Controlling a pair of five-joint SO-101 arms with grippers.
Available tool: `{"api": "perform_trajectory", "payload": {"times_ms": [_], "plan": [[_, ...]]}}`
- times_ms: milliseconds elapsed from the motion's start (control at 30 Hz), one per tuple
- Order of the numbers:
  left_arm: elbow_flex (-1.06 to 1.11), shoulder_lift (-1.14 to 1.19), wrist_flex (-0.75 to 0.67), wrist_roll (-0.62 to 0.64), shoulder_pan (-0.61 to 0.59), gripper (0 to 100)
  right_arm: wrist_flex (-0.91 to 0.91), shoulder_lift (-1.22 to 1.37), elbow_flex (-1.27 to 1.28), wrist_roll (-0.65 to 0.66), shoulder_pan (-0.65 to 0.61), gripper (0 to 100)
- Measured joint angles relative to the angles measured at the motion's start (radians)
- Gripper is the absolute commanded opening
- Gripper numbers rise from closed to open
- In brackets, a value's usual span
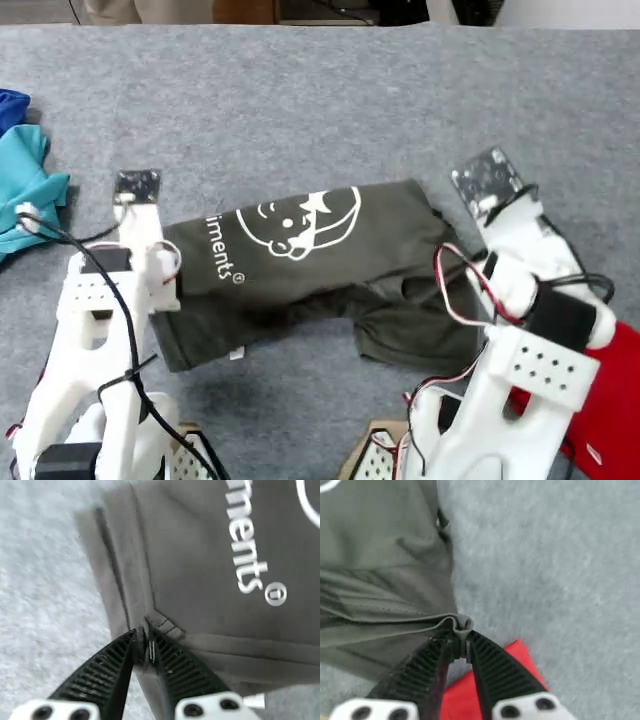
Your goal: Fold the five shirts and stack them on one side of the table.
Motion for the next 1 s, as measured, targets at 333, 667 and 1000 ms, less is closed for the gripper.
{"api": "perform_trajectory", "payload": {"times_ms": [333, 667, 1000], "plan": [[0.048, -0.002, 0.0, -0.002, 0.051, 2, -0.043, -0.178, 0.288, 0.041, 0.014, 0.5], [0.048, -0.002, -0.089, -0.009, -0.026, 2, -0.011, -0.371, 0.436, 0.132, 0.014, 0.5], [0.058, -0.002, -0.106, -0.009, -0.014, 2, -0.017, -0.431, 0.565, 0.178, 0.023, 0.5]]}}
